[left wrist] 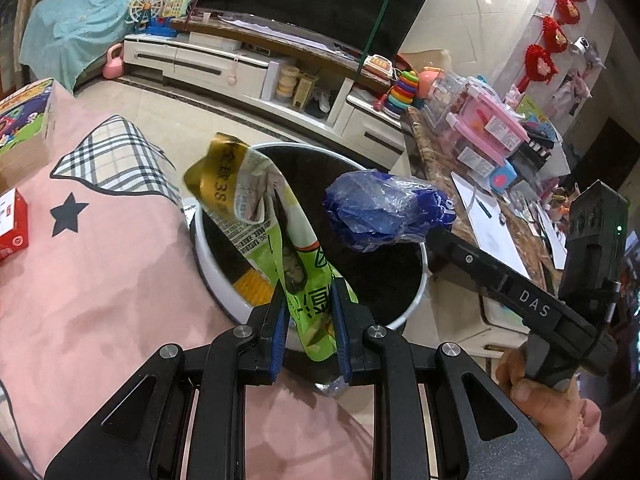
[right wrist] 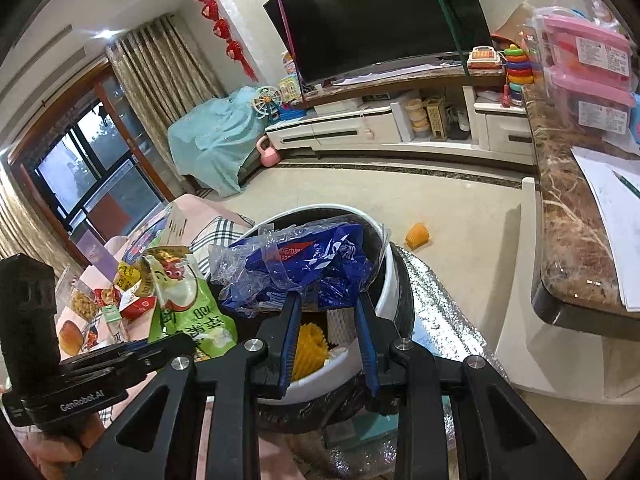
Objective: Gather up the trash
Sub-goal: 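Carry pouch and wrapper over the bin and open both tools to drop, then move both open tools back toward the table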
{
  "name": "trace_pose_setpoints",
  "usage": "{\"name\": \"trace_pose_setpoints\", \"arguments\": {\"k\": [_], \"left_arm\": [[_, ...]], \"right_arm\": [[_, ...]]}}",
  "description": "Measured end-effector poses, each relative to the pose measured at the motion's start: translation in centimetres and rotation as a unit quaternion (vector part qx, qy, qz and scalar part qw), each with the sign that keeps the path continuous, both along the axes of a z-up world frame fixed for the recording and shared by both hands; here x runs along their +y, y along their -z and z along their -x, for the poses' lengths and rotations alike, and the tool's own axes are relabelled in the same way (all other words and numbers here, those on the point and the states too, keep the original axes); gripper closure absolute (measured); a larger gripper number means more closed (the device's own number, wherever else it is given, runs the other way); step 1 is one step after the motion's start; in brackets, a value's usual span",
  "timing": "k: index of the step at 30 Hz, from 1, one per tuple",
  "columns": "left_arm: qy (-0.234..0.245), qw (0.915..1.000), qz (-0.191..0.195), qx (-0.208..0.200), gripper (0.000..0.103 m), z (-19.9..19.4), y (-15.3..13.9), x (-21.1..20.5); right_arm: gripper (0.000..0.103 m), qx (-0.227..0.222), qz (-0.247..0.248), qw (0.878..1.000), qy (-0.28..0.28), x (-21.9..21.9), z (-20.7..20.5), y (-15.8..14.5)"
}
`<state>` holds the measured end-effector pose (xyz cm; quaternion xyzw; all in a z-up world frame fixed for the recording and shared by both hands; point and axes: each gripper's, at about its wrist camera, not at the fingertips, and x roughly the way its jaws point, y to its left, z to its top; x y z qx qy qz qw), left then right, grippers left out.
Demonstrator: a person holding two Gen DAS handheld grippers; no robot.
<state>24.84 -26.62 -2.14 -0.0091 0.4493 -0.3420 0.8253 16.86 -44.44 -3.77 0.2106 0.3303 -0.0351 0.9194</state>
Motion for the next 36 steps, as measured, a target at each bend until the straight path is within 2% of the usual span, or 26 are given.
{"name": "trace_pose_setpoints", "arguments": {"k": [8, 10, 12, 14, 15, 19, 23, 25, 27, 36], "left_arm": [[-0.003, 0.9999, -0.010, 0.009, 0.084, -0.5, 0.5, -0.4], [-0.006, 0.9999, -0.008, 0.010, 0.081, -0.5, 0.4, -0.2], [-0.012, 0.9999, -0.006, 0.006, 0.065, -0.4, 0.2, -0.1], [-0.017, 0.9999, -0.003, -0.001, 0.061, -0.3, -0.1, 0.1], [-0.018, 0.9998, -0.002, -0.002, 0.061, -0.1, -0.2, 0.3], [-0.029, 0.9995, -0.003, -0.009, 0.056, 0.4, -0.3, 1.2], [-0.046, 0.9989, -0.002, -0.010, 0.052, 1.2, 0.1, 3.1], [-0.056, 0.9984, -0.004, -0.011, 0.050, 1.7, 0.4, 4.0], [-0.074, 0.9972, -0.004, -0.010, 0.047, 2.1, 0.8, 5.4], [-0.142, 0.9898, 0.005, 0.002, 0.045, 3.9, 2.0, 12.2]], "right_arm": [[0.073, 0.013, 0.008, 1.000, -0.006, 0.0, -0.9, 0.3], [0.071, 0.016, 0.006, 1.000, -0.007, 0.0, -1.3, 0.2], [0.068, 0.018, 0.002, 1.000, -0.010, 0.0, -1.5, 0.2], [0.060, 0.018, 0.001, 1.000, -0.011, 0.0, -1.6, 0.2], [0.053, 0.017, -0.001, 1.000, -0.012, 0.1, -1.6, 0.1], [0.050, 0.012, -0.005, 1.000, -0.013, 0.3, -1.3, 0.0], [0.043, 0.009, -0.011, 1.000, -0.016, 1.0, -0.9, -0.2], [0.033, 0.005, -0.013, 1.000, -0.018, 1.5, -0.6, -0.3], [0.028, 0.002, -0.014, 1.000, -0.021, 2.0, -0.4, -0.3], [0.021, -0.007, -0.023, 0.998, -0.053, 5.8, 0.3, -0.7]]}}
